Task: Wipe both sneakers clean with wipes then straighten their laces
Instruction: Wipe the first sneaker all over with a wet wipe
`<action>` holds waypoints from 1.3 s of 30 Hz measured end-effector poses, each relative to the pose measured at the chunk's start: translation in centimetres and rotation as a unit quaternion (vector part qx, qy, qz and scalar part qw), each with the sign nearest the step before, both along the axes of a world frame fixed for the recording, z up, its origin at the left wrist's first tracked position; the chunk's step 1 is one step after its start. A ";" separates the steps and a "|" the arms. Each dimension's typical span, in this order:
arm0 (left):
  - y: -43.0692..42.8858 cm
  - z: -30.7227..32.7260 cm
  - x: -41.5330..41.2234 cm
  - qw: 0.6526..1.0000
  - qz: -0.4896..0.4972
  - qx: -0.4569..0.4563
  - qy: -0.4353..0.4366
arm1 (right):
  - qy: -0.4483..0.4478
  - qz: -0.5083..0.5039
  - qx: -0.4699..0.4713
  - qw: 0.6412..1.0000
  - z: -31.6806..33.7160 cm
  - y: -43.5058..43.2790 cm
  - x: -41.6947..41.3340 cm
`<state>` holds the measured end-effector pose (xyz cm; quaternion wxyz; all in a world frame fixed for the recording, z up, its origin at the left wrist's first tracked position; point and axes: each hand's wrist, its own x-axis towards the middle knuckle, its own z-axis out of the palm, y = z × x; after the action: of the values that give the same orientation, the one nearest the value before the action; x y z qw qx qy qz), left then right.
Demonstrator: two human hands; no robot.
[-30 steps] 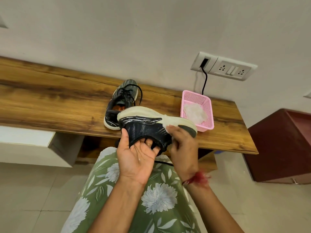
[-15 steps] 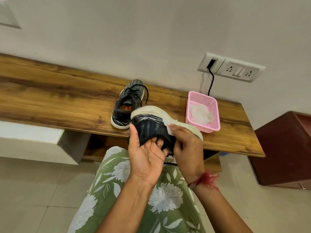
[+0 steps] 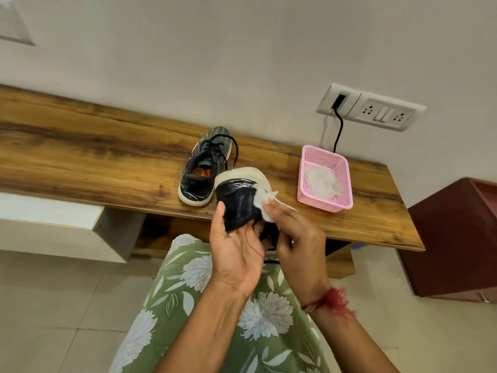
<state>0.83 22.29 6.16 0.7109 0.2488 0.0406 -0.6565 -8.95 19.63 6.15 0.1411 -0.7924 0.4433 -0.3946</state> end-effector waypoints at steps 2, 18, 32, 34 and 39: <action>0.0 0.0 -0.2 1.000 -0.001 0.008 0.006 | -0.011 -0.018 0.006 1.000 0.0 -0.3 0.1; 0.1 -0.2 -0.5 0.999 -0.011 0.038 0.000 | 0.096 0.058 -0.088 0.990 1.4 -0.3 1.0; 0.0 -0.1 -0.3 0.999 -0.020 0.031 -0.025 | 0.112 0.106 -0.087 0.984 1.6 -1.2 0.6; 0.0 0.1 -0.5 0.999 -0.010 0.037 -0.021 | 0.101 0.079 -0.077 0.989 1.7 -1.5 0.9; 0.0 -0.2 -0.4 1.000 -0.008 0.019 0.014 | 0.126 0.114 -0.088 0.982 1.4 -1.0 0.9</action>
<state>0.44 22.28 5.94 0.7003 0.2538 0.0608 -0.6644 -8.10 18.61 7.51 0.0586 -0.8904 0.3277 -0.3105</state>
